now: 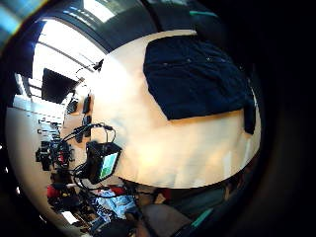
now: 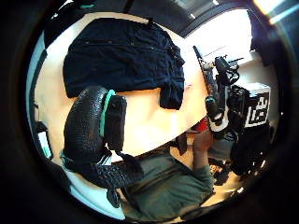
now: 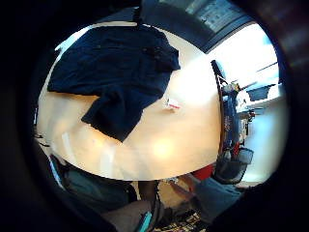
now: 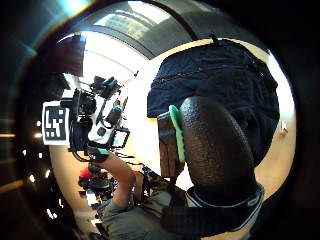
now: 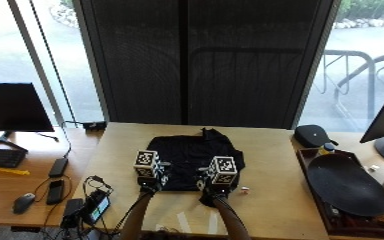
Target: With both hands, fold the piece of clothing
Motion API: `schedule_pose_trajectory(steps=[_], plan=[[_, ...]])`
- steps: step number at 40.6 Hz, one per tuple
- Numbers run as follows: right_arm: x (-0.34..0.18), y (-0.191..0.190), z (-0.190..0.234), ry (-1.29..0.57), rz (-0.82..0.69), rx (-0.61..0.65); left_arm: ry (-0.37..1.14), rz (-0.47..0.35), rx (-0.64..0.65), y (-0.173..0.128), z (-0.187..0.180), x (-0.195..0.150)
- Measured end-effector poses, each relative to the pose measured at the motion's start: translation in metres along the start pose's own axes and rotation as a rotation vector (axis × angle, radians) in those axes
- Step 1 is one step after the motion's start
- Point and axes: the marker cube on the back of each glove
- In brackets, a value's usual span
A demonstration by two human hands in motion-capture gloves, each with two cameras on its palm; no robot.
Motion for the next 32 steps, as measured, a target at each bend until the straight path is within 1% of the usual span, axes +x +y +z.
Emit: schedule_pose_trajectory(steps=[3,15,25,32], plan=[[0.0,-0.003,0.005,-0.004,-0.004,-0.007,0.015,-0.001,-0.046,0.003,0.007,0.002],[0.0,-0.007,0.012,0.003,-0.003,-0.027,-0.002,-0.01,-0.073,0.006,0.017,-0.002],[0.004,-0.003,0.003,0.023,0.014,-0.009,0.013,-0.005,-0.046,0.002,0.018,0.0],[0.019,-0.003,0.004,0.027,0.048,-0.026,0.006,0.005,-0.047,0.002,0.017,0.008]])
